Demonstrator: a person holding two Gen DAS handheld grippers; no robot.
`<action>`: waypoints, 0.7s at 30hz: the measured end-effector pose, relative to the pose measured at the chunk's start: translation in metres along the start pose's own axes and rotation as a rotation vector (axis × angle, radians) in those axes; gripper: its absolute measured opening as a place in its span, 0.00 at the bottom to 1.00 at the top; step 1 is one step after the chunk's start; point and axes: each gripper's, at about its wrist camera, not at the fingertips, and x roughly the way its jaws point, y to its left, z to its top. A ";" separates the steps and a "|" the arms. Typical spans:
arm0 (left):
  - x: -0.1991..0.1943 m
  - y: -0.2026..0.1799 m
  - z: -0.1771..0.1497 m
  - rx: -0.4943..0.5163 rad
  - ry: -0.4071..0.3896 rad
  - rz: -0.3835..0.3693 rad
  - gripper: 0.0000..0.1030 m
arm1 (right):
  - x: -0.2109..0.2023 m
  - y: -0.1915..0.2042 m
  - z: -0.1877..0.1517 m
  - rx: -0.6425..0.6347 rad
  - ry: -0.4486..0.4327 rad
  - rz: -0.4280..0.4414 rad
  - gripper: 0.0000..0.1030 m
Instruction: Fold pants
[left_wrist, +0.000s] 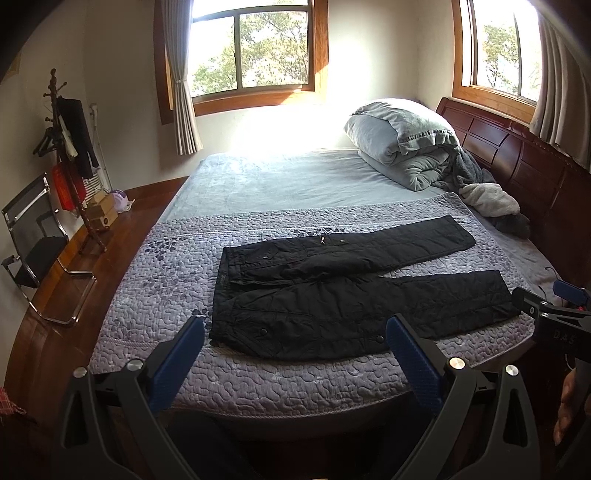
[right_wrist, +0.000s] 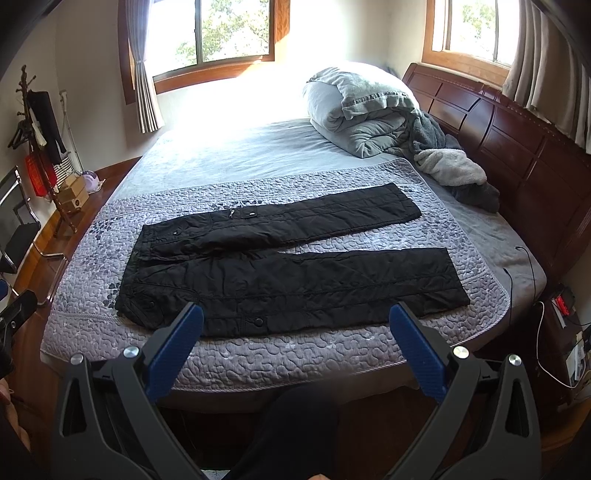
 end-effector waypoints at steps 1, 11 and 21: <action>0.000 0.000 0.000 0.000 -0.001 0.000 0.96 | 0.000 0.000 0.000 0.000 0.000 0.000 0.98; 0.000 0.000 0.001 -0.002 0.000 -0.001 0.96 | 0.000 0.000 -0.001 -0.001 0.001 -0.002 0.98; 0.014 0.014 -0.003 -0.081 0.036 -0.194 0.97 | 0.008 -0.002 -0.004 0.004 0.009 -0.006 0.98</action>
